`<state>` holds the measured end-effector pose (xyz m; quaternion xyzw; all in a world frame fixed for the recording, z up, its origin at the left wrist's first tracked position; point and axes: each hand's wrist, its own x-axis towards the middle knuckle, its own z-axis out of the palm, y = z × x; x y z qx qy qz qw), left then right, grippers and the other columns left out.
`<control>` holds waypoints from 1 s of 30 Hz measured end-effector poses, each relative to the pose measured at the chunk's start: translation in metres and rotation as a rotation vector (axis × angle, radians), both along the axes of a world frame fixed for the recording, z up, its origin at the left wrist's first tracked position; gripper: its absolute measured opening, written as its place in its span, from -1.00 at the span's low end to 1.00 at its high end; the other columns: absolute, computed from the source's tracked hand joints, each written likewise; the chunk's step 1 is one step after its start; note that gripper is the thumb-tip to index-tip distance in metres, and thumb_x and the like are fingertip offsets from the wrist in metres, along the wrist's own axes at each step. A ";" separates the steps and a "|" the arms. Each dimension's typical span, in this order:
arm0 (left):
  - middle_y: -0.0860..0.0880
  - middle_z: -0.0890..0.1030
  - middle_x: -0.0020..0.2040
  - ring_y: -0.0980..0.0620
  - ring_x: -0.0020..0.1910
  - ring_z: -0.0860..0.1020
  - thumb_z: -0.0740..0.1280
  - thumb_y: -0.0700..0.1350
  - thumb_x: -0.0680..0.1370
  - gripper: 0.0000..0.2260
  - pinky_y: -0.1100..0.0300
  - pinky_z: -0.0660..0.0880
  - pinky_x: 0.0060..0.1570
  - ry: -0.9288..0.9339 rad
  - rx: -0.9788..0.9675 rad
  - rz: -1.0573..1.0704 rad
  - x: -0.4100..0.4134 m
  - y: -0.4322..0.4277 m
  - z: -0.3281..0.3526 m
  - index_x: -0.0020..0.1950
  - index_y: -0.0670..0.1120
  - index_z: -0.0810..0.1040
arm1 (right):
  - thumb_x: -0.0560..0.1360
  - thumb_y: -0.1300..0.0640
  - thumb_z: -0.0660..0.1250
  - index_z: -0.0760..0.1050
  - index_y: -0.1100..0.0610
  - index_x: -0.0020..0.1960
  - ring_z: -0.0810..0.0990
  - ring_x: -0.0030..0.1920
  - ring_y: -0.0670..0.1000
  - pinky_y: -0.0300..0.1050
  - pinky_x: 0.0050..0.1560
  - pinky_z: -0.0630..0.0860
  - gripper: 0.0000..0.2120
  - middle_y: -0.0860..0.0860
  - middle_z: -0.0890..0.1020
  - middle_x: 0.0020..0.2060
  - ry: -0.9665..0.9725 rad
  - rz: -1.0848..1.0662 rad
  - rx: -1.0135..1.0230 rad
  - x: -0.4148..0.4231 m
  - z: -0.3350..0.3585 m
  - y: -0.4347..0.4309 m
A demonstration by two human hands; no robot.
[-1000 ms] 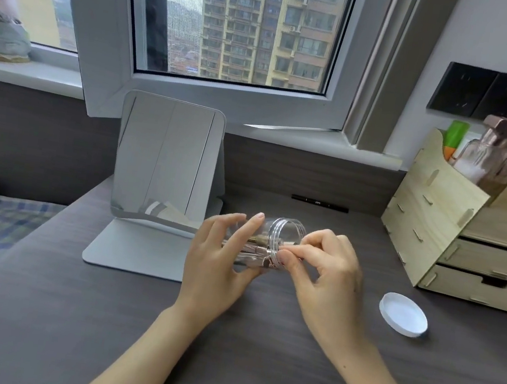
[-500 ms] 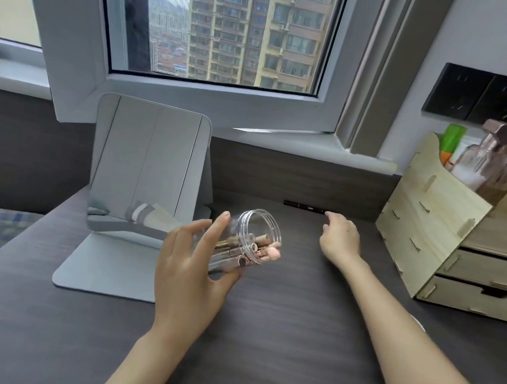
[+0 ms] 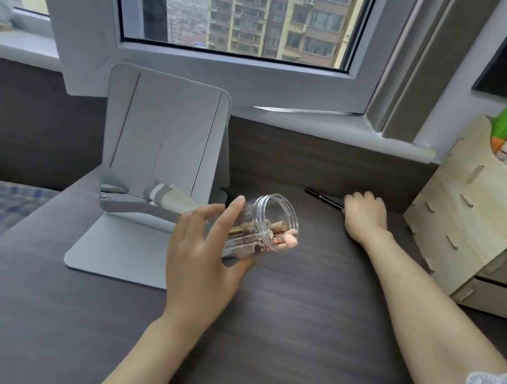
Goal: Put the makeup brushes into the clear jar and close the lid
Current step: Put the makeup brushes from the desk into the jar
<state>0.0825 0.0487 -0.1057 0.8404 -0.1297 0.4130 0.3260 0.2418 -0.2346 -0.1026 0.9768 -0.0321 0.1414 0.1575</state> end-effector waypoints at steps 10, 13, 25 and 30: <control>-0.13 0.55 0.08 -0.06 0.04 0.44 0.59 -0.05 0.24 -0.30 0.18 0.36 0.00 0.022 -0.002 -0.023 -0.006 -0.002 0.002 0.34 -0.03 0.45 | 0.52 0.12 0.28 0.58 0.14 -0.16 0.51 -0.32 -0.19 -0.36 -0.30 0.41 -0.85 -0.12 0.56 -0.37 -0.506 0.371 1.184 -0.124 0.062 0.058; -0.13 0.56 0.06 -0.09 0.03 0.47 0.60 -0.07 0.23 -0.30 0.20 0.34 0.02 0.021 -0.004 -0.028 -0.009 -0.003 0.003 0.33 -0.06 0.47 | 0.46 0.05 0.35 0.56 0.00 -0.20 0.47 -0.37 -0.17 -0.33 -0.33 0.39 -0.93 -0.17 0.53 -0.41 -0.579 0.507 1.416 -0.178 0.081 0.065; -0.13 0.56 0.06 -0.11 0.03 0.48 0.62 -0.11 0.21 -0.30 0.31 0.27 0.07 -0.001 -0.020 -0.084 -0.021 -0.006 0.007 0.31 -0.11 0.48 | 0.43 0.11 0.36 0.41 -0.05 -0.32 0.37 -0.47 -0.12 -0.30 -0.43 0.30 -0.80 -0.15 0.45 -0.50 -0.804 0.636 1.546 -0.236 0.093 0.098; -0.11 0.55 0.09 -0.07 0.07 0.46 0.61 -0.08 0.20 -0.26 0.28 0.30 0.08 -0.019 0.001 -0.133 -0.020 -0.008 0.006 0.34 -0.07 0.44 | 0.56 0.10 0.23 0.41 0.10 -0.14 0.48 -0.38 -0.20 -0.38 -0.33 0.39 -0.87 -0.13 0.47 -0.40 -0.427 0.618 1.296 -0.221 0.084 0.123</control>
